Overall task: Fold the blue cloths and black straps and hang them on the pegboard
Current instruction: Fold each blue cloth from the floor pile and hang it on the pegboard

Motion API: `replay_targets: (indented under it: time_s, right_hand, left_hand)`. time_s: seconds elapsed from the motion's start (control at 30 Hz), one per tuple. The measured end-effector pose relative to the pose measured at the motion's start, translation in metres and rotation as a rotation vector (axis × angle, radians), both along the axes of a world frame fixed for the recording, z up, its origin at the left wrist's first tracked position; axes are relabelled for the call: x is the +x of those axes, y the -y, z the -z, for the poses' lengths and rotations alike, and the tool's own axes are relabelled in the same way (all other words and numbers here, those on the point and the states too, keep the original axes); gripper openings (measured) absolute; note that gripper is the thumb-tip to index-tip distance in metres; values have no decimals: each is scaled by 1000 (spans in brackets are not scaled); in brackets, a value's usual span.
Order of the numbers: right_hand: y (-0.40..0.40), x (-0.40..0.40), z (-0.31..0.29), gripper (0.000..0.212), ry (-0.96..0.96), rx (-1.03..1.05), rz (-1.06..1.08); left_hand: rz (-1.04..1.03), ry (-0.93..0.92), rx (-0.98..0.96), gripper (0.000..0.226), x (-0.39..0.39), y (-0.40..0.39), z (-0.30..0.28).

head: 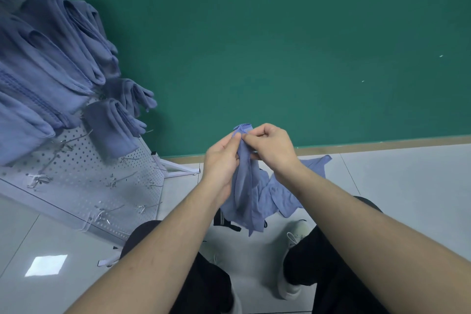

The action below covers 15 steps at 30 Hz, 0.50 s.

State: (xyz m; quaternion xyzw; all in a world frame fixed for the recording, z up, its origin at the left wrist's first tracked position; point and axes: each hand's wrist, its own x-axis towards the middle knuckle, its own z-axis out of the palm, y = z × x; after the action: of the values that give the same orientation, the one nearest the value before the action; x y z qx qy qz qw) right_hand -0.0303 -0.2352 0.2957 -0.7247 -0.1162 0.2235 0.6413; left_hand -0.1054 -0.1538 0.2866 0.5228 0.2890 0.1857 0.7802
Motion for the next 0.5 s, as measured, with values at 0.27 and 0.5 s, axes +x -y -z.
replay_targets:
  time_s: [0.27,0.5]
  right_hand:
    - [3,-10,9,18,-199,156,-38]
    - [6,-14,18,37,124,32,-122]
  left_hand:
    - [-25,-2,15,22,3,2,13]
    - [-13,38,-47,25,3,-7,15]
